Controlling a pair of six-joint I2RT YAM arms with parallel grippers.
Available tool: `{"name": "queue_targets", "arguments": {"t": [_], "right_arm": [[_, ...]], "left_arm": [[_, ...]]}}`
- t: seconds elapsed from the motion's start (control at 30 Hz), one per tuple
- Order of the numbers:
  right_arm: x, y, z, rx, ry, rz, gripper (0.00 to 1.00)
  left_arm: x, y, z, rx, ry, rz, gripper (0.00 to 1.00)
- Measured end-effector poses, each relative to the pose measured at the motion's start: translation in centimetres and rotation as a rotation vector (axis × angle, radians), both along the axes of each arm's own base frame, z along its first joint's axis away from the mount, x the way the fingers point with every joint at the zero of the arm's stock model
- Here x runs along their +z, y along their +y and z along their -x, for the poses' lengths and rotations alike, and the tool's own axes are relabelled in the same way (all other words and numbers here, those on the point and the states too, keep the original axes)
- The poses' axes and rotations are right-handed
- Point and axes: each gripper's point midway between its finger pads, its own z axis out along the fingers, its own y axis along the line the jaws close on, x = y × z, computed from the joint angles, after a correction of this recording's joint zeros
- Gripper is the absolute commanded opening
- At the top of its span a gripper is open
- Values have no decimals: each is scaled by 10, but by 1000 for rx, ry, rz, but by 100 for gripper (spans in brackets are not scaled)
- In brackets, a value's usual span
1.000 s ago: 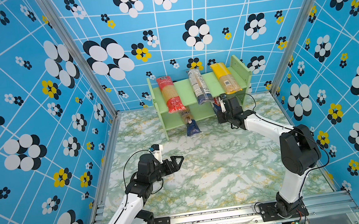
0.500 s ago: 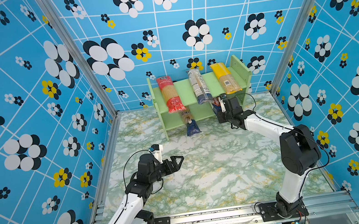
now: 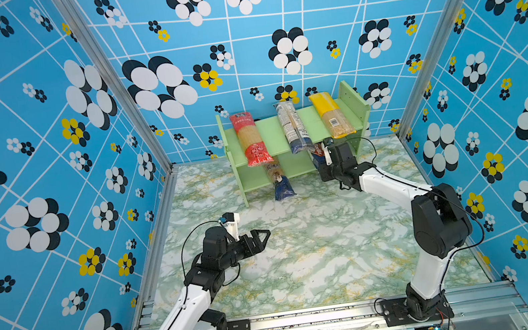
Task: Arrange pasta packages on shelves
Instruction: Place the pasta bag on the shelf.
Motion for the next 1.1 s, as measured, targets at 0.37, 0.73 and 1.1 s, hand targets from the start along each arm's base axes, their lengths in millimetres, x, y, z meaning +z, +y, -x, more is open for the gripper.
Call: {"name": "queue_targets", "arguments": {"t": [0.37,0.73,1.1], "right_arm": [[1,-1,0,-6,-12,0,62],[8,-2,1,-1,-30,-1,65],[34,-3,5,17,-91,-4,69]], "left_arm": [[0,0,0,0,0,0,99],[0,0,0,1,0,0,99],[1,1,-1,4,-4,2,99]]}}
